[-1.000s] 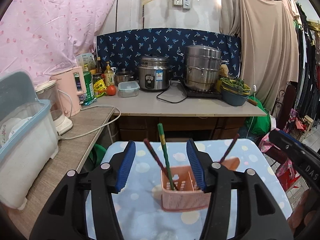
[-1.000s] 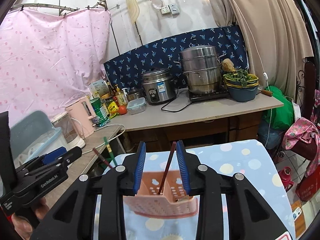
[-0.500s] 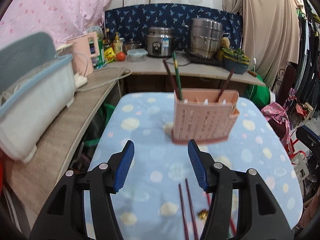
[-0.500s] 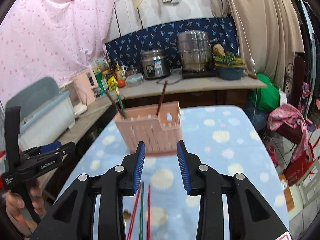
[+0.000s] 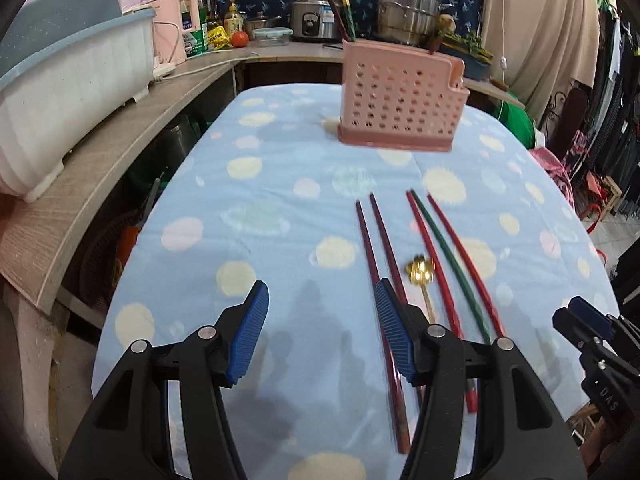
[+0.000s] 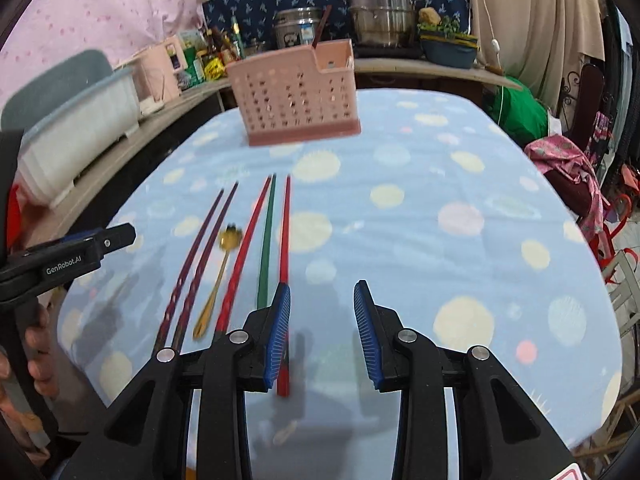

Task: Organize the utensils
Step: 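Move both tools back down to the remaining chopsticks, then grasp a red chopstick with the right tool while the left tool grasps a dark red chopstick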

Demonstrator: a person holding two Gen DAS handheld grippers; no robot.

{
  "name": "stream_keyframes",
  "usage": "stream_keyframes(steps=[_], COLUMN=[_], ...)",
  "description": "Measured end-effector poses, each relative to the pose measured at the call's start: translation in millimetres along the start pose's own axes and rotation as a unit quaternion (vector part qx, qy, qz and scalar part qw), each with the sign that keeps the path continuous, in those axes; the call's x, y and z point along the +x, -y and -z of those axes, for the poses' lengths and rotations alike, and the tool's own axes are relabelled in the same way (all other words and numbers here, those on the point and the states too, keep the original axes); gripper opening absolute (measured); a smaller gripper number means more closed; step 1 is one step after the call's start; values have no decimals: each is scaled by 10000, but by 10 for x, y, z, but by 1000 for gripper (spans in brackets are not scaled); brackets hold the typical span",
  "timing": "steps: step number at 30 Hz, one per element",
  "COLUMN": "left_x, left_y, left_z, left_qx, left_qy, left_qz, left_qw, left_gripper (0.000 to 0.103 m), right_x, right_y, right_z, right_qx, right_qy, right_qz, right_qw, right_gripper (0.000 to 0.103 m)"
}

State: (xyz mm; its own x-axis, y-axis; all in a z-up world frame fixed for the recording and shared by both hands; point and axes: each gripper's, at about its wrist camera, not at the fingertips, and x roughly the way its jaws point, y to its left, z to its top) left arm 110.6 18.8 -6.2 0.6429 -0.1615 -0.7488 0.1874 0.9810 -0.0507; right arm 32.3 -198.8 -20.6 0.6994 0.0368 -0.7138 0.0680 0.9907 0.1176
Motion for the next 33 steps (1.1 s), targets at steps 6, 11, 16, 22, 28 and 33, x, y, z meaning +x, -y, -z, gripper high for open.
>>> stream_keyframes(steps=[6, 11, 16, 22, 28, 33], left_x=[0, 28, 27, 23, 37, 54], left_y=[126, 174, 190, 240, 278, 311], left_z=[248, 392, 463, 513, 548, 595], left_qx=[203, 243, 237, 297, 353, 387], left_qy=[-87, -256, -322, -358, -401, -466], left_qz=[10, 109, 163, 221, 259, 285], left_qw=[9998, 9993, 9991, 9987, 9982, 9978], left_gripper=[53, 53, 53, 53, 53, 53], right_x=[70, 115, 156, 181, 211, 215], right_y=[-85, -131, -168, -180, -176, -164], right_z=[215, 265, 298, 324, 357, 366], right_qx=[-55, -84, -102, -99, -117, -100], right_qy=[-195, -294, -352, -387, -402, -368], right_qz=[-11, -46, -74, -107, -87, -81], right_qw=[9998, 9995, 9993, 9991, 9991, 9992], right_gripper=[31, 26, 20, 14, 10, 7])
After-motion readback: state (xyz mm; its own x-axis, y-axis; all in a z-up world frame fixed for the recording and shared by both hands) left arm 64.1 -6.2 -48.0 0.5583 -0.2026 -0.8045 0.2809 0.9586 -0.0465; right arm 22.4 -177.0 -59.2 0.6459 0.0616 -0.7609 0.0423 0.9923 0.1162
